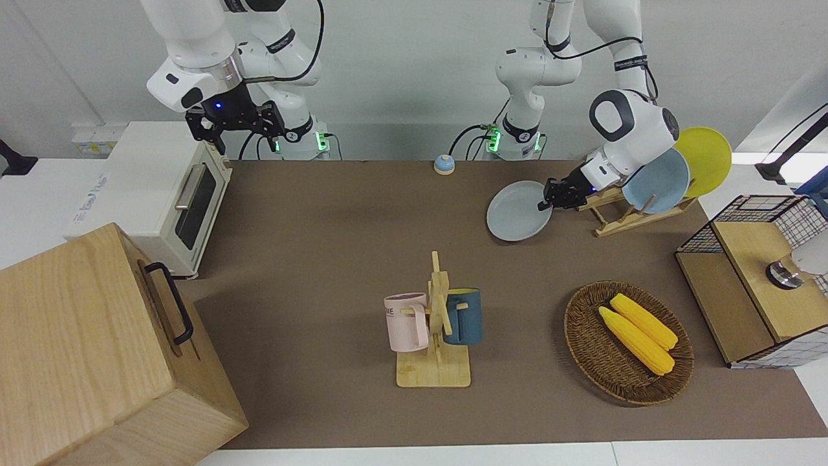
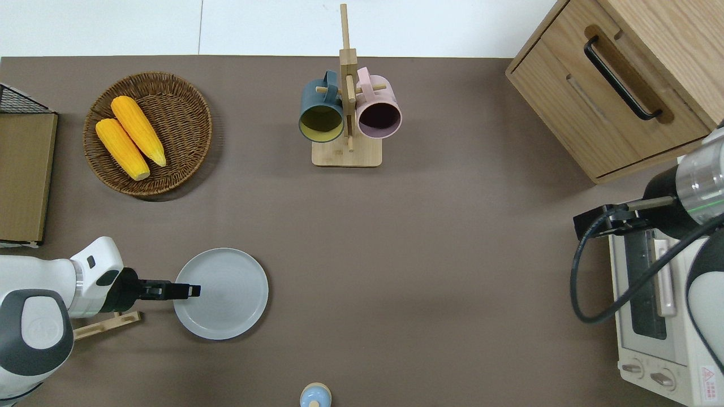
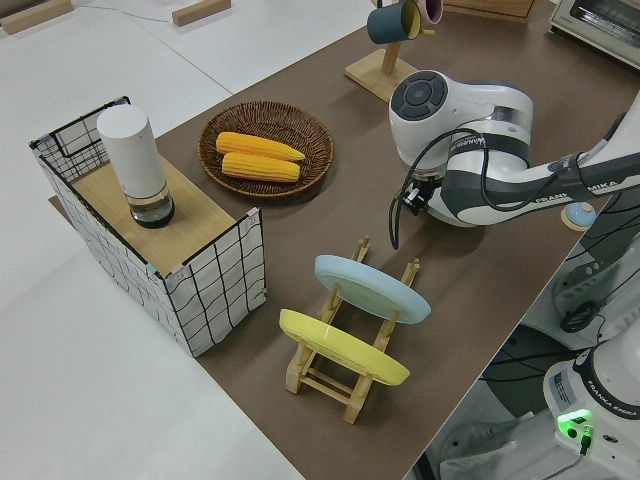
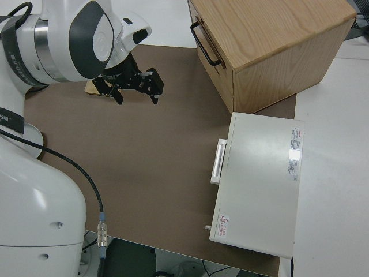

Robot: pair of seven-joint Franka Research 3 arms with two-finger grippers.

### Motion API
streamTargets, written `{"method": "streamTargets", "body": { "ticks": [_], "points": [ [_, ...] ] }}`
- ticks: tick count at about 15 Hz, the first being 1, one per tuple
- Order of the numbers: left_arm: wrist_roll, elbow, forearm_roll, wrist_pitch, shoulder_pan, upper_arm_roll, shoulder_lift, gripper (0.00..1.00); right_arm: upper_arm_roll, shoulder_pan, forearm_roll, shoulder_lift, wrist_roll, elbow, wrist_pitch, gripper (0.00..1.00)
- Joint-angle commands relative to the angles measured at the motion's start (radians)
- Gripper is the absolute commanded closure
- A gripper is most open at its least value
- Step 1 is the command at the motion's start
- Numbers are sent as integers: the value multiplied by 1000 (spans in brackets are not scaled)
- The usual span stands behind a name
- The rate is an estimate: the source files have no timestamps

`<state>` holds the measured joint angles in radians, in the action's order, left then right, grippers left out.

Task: Pick gray plate from low plate rack and place it on table with left arm
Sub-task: 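Carry the plate away from the rack and lower it onto the table, then open the left gripper and withdraw it toward the rack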

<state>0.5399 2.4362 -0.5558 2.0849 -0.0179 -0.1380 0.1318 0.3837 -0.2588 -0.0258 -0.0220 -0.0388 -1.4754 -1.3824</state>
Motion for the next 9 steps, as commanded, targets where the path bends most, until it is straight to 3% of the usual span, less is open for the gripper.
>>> {"method": "streamTargets", "body": {
  "ticks": [1,5,9],
  "points": [
    [22,1,-9,12,-2,-8,2,199,20,-23,-5,2,-12,7,11,17],
    [2,-12,19,11,-2,-9,9,166,21,-23,-5,2,-12,7,11,17],
    [-158,-83,201,-15,-8,3,32,120,21,-23,-6,2,-12,7,11,17]
  ]
}}
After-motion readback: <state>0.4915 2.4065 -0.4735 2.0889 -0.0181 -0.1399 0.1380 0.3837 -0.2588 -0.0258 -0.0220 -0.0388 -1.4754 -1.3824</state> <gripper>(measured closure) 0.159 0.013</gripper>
